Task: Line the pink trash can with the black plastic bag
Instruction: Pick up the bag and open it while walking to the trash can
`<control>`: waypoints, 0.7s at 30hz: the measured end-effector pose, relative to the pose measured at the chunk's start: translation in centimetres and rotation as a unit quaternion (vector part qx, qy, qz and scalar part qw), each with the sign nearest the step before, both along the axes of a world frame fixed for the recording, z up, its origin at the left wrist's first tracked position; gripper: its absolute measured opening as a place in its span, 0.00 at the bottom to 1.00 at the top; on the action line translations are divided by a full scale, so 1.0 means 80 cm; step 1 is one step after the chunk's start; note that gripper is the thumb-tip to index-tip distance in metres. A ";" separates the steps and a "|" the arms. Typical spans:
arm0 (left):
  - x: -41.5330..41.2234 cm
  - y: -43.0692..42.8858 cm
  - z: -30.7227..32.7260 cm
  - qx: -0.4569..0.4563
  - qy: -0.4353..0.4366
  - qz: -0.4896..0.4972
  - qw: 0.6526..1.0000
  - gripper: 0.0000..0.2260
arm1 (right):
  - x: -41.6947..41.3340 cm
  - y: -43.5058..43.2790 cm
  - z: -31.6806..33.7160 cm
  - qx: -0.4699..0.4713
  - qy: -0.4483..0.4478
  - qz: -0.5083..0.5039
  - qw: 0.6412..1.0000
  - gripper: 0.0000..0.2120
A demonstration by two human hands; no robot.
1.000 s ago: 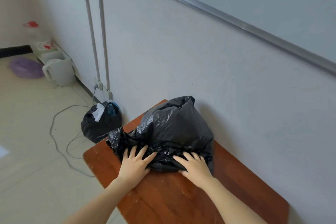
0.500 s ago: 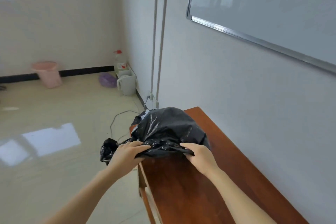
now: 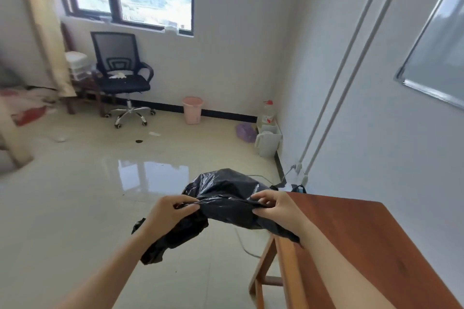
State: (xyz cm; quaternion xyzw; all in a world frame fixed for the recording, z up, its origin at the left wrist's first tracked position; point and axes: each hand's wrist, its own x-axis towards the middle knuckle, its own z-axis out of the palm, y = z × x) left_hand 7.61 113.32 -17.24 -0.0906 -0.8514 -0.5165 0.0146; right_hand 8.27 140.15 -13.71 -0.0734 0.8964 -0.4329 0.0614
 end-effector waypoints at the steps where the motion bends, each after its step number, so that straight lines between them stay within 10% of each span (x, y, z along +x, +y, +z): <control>1: 0.003 -0.022 0.000 0.010 0.000 0.018 1.000 0.13 | -0.007 -0.022 0.001 0.001 -0.006 0.017 1.000 0.13; 21: -0.030 -0.377 -0.043 0.059 -0.026 0.173 0.983 0.13 | -0.108 -0.415 -0.052 0.101 0.039 0.104 0.989 0.09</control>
